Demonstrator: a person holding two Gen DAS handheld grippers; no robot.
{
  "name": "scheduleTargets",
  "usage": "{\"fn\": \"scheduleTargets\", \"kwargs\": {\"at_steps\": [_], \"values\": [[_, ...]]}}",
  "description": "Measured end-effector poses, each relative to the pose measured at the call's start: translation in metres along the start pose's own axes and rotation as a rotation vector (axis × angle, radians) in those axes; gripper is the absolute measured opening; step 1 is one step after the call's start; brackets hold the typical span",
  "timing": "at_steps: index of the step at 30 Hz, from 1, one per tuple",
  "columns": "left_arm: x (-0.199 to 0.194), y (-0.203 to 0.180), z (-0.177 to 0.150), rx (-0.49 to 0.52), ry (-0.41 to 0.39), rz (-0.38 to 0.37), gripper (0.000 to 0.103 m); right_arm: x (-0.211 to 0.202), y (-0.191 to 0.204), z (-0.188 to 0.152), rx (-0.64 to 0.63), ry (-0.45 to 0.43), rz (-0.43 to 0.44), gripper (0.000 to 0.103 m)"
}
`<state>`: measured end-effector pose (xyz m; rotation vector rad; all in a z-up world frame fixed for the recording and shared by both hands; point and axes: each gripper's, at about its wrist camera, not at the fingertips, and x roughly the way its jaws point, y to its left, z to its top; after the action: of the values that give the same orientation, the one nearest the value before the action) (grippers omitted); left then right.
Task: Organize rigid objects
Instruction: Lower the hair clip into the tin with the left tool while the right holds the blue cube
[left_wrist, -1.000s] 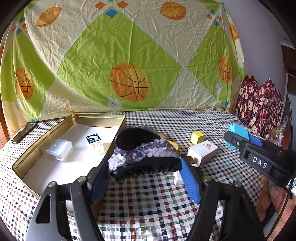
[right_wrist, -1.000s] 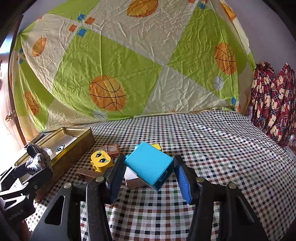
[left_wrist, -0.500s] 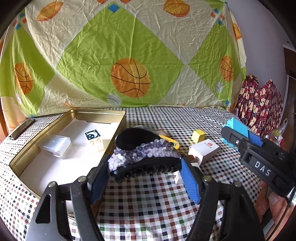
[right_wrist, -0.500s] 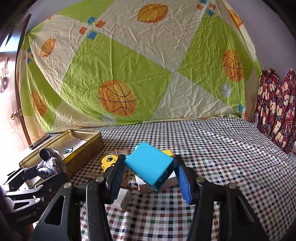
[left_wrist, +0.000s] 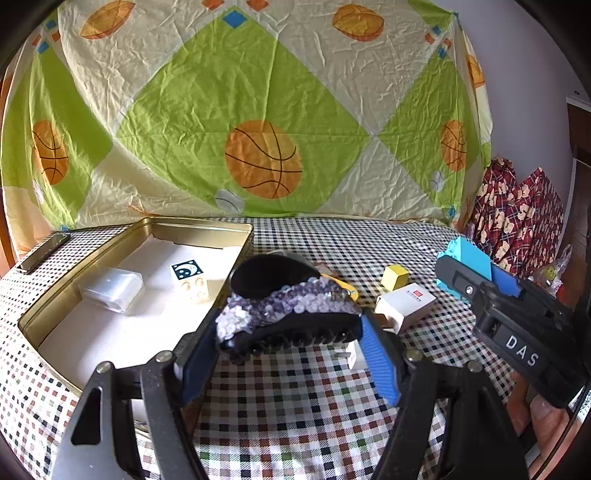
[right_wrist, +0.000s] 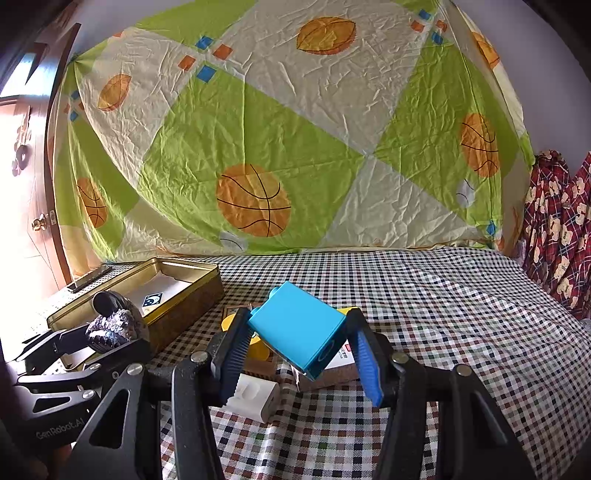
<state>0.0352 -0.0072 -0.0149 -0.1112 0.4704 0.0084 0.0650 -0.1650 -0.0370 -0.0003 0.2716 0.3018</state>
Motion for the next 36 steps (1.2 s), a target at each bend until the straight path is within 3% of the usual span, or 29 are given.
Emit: {"fn": "scheduleTargets", "kwargs": {"at_steps": [13,36], "values": [[-0.011,0.003,-0.002,-0.011,-0.055,0.046,0.073,-0.018,0.009,-0.001,-0.029,-0.083,0.027,0.055],[-0.024,0.016,-0.002,-0.058,-0.112,0.078,0.073,-0.022,0.035,-0.003,-0.050,-0.095,0.098,0.055]]}}
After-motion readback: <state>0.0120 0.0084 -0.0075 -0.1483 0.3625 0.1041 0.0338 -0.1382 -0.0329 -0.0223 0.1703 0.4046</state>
